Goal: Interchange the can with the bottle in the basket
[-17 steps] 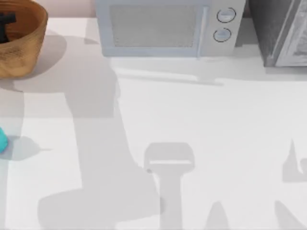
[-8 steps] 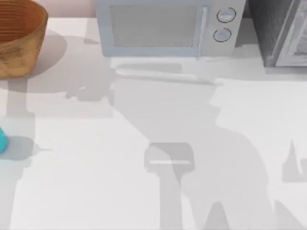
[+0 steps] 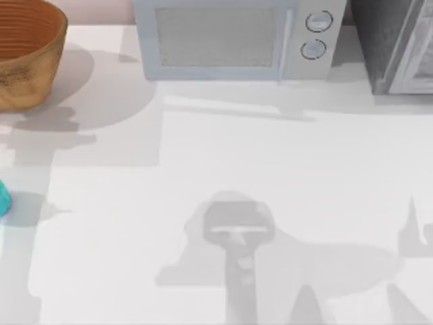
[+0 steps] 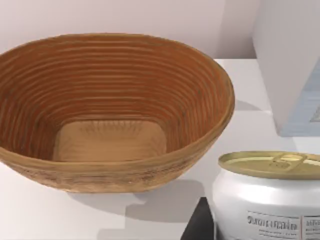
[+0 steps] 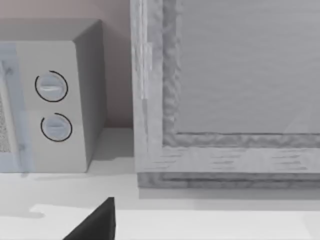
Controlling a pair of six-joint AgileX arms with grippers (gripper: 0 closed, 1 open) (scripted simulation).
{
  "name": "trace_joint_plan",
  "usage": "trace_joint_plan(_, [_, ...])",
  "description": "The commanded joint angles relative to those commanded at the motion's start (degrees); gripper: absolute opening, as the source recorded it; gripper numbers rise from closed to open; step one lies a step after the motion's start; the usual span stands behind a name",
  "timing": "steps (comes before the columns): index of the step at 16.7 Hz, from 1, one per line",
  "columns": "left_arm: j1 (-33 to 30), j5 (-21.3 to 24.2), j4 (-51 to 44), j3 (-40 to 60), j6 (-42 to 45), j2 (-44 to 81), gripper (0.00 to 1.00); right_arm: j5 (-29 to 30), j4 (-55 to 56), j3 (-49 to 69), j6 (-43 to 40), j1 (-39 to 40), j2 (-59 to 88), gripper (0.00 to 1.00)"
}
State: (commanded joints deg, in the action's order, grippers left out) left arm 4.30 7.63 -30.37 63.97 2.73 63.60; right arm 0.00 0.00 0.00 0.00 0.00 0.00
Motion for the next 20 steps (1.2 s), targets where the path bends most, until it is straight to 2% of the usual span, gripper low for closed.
trace_joint_plan(6, [-2.4,-3.9,16.1,-34.2,-1.6,-34.1,0.0,0.0,0.0,0.0,0.0,0.0,0.0,1.0])
trace_joint_plan(11, [-3.7,-6.4,26.0,-54.9,-2.4,-54.7,0.0,0.0,0.0,0.0,0.0,0.0,0.0,1.0])
trace_joint_plan(15, [-4.2,-7.5,30.0,-63.2,-2.7,-62.9,0.0,0.0,0.0,0.0,0.0,0.0,0.0,1.0])
trace_joint_plan(20, [-4.3,-7.6,30.4,-64.0,-2.7,-63.6,0.0,0.0,0.0,0.0,0.0,0.0,0.0,1.0])
